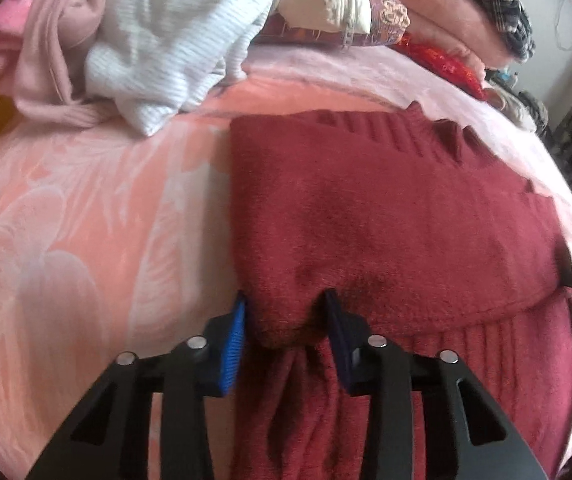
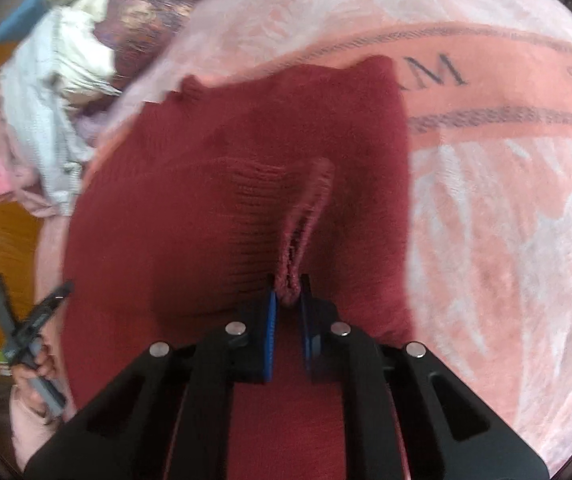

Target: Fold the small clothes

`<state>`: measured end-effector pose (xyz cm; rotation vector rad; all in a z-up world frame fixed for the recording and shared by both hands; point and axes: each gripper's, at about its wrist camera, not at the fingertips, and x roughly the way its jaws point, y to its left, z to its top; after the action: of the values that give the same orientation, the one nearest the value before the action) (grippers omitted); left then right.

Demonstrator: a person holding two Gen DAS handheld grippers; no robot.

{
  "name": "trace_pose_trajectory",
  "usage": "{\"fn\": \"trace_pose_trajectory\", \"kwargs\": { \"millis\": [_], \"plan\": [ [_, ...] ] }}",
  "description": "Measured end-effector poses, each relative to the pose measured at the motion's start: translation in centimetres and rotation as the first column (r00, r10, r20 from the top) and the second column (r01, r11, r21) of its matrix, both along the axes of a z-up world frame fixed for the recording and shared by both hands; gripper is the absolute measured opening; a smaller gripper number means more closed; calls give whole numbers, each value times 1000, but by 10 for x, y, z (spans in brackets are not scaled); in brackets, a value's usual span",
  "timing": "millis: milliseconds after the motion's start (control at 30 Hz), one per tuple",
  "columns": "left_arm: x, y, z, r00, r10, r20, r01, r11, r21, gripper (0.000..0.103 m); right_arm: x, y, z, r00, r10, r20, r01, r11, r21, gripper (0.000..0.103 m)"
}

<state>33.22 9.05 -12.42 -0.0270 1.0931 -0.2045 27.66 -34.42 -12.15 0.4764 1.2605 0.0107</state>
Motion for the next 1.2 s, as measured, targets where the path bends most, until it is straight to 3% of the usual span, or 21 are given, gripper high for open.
{"fn": "trace_pose_trajectory", "kwargs": {
  "millis": [133,200,300,367,567,733,833,1200],
  "plan": [
    [-3,-2,-5,1000,20,6,-20,1000,5,40,-4,0,0,1000,2,17,-3,1000,11,11],
    [-9,-2,0,1000,8,10,-8,1000,12,46,-11,-3,12,1000,-5,27,4,1000,28,19],
    [-25,4,12,1000,2,-14,-3,999,-32,60,-40,-5,41,999,32,37,-31,999,-31,33],
    [-52,10,21,1000,-9,-20,9,999,-34,72,-63,-6,51,998,54,32,-53,998,-38,37],
    [-144,20,36,997,-70,-27,71,996,57,81,-166,-7,62,995,92,-43,-93,995,-20,39],
    [-198,38,34,992,-25,-120,36,996,86,81,-245,1,56,983,129,-127,-132,991,-15,40],
    [-221,45,33,986,-22,-167,37,995,88,81,-286,7,57,980,150,-129,-148,989,27,47],
    [-269,52,2,959,14,-283,7,997,75,82,-335,3,30,976,131,-173,-123,991,60,53]
  ]
}}
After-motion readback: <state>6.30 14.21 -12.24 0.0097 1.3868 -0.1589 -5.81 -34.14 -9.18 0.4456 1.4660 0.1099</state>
